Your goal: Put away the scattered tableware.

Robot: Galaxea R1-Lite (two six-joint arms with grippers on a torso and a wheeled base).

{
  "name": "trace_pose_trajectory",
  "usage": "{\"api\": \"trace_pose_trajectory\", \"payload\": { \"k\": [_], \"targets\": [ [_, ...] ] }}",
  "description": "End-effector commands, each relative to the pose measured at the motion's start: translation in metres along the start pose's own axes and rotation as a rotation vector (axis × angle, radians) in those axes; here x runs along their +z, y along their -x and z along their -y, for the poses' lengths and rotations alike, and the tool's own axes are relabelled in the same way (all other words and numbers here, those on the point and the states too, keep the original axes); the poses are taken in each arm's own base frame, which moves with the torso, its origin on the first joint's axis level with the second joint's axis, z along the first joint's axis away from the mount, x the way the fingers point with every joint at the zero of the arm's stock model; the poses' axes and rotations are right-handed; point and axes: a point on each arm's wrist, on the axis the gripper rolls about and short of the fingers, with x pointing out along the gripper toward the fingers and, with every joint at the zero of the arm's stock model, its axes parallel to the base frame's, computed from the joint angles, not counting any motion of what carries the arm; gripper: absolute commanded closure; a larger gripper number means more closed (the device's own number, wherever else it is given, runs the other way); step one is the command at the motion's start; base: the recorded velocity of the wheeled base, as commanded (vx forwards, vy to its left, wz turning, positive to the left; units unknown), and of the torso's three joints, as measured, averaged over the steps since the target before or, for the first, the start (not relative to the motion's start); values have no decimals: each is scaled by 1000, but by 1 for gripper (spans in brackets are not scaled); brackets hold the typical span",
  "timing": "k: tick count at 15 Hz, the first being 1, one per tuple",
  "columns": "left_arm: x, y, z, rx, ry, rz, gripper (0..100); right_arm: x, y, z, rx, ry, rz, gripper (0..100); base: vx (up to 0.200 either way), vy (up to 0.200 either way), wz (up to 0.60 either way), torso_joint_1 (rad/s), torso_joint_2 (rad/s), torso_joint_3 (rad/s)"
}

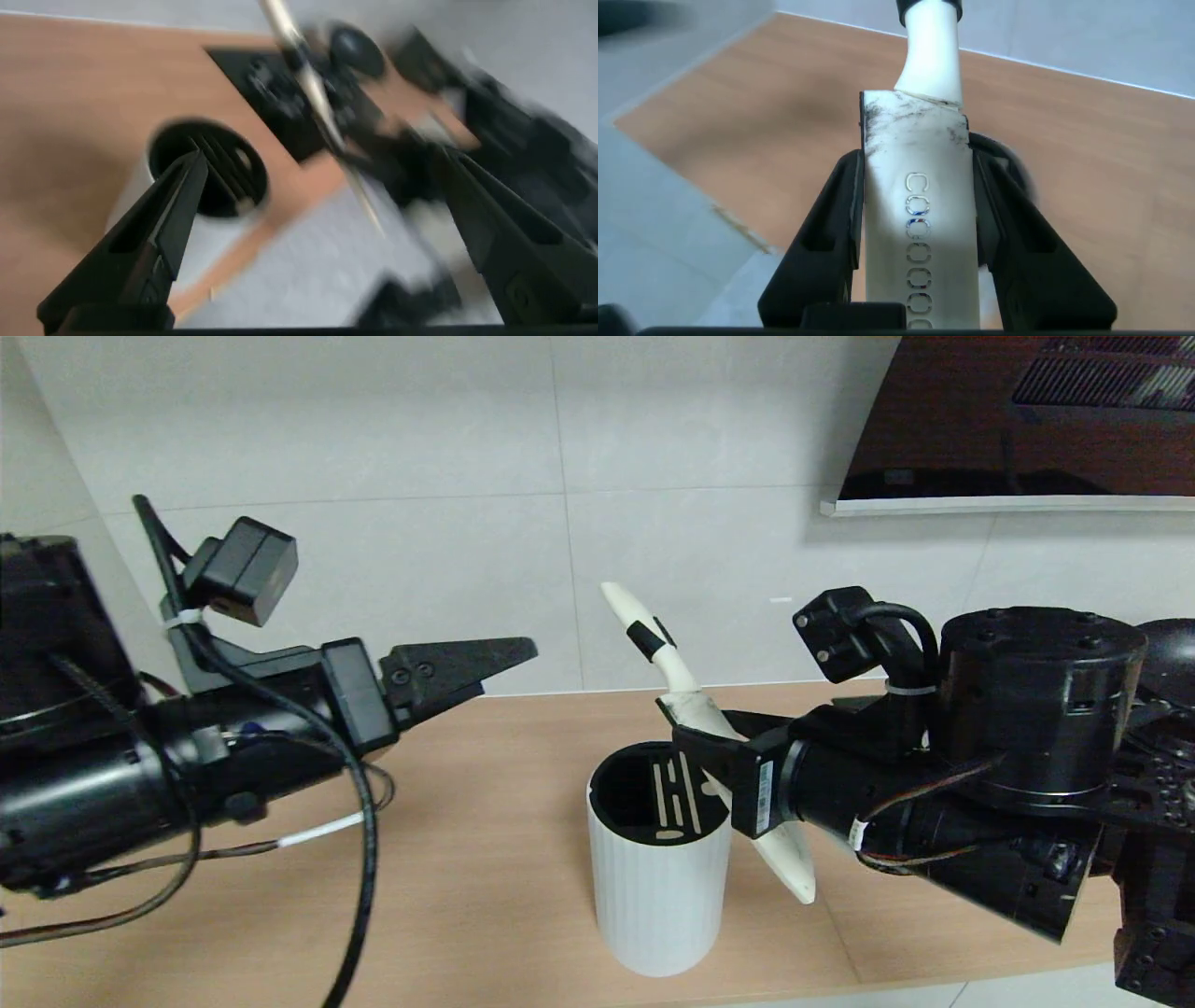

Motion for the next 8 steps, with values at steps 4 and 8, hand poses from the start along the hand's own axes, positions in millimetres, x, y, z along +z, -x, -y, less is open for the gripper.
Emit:
{"api": "trace_pose_trajectory", "payload": {
  "k": [4,8],
  "targets": [
    [-31,-66,-15,61,9,115,0,-2,-7,-21,40,-44,-14,100,0,0,0,0,0,0],
    [-31,-64,-1,-7,45,137,0,-6,-5,-35,80,-53,-22,100,0,0,0,0,0,0]
  ]
}}
